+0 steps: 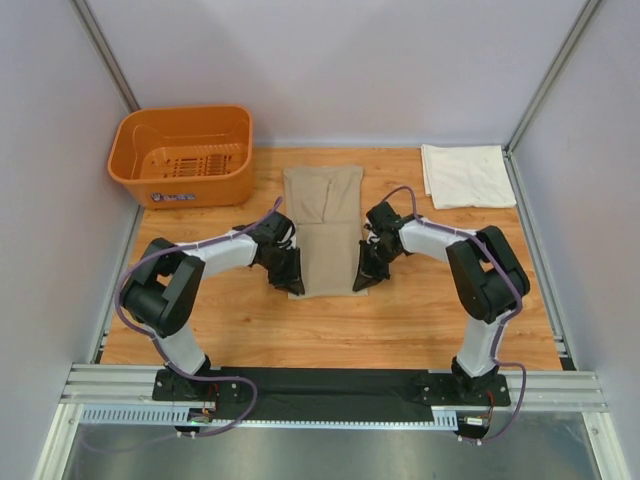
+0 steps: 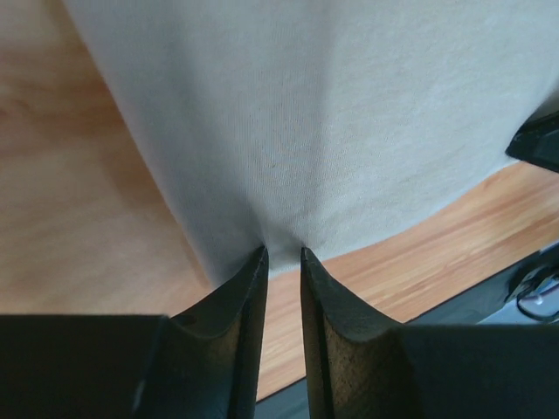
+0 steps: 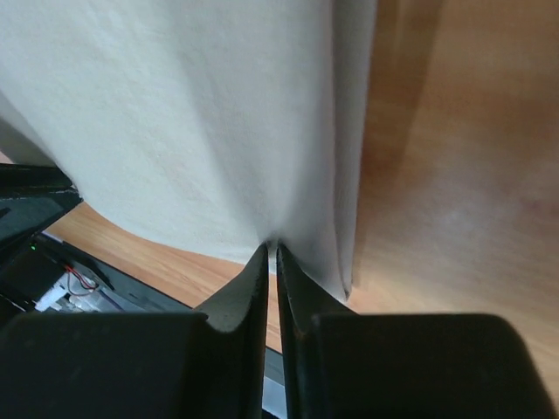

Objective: Fold and stack the t-shirts
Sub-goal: Fold the tshirt

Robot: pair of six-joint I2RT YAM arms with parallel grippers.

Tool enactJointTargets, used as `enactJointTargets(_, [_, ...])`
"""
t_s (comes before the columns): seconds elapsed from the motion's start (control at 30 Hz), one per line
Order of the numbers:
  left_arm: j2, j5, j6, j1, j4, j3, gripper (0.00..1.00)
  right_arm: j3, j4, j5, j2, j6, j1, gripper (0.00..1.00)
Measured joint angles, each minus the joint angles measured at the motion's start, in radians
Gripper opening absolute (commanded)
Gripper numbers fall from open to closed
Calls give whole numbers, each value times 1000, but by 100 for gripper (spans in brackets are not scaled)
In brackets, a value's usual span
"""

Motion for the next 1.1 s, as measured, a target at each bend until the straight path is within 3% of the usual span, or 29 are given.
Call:
enactJointTargets(0.17, [-96, 8, -22, -93, 5, -109, 32, -212, 32, -5, -159, 21, 0, 10])
enactJointTargets(0.27, [-195, 14, -28, -123, -42, -179, 39, -348, 15, -11, -295, 46, 7, 12])
enactJointTargets(0.37, [-324, 12, -33, -125, -126, -198, 47, -406, -44, -8, -455, 65, 11, 32])
enactJointTargets(0.47, [-418, -2, -33, -115, -194, -136, 47, -358, -61, -5, -531, 62, 1, 34])
enactJointTargets(0.57, [-418, -5, -30, -79, -195, -37, 45, -203, -87, -6, -448, 43, -26, 33])
enactJointTargets(0.67, [-328, -4, -22, -12, -160, 56, 28, 14, -74, -14, -256, 13, -43, 18])
enactJointTargets(0.7, [-283, -4, -18, 11, -140, 80, 21, 72, -62, -19, -199, 5, -46, 8])
enactJointTargets(0.8, [-136, -4, -5, 65, -98, 136, 15, 209, -40, -52, -49, -5, -59, 5])
enactJointTargets(0.93, [29, -10, 15, 99, -95, 229, 15, 304, -32, -98, 89, -4, -75, 5])
enactJointTargets(1.1, [109, -32, 34, 104, -92, 304, 16, 331, -11, -135, 188, -4, -104, 4])
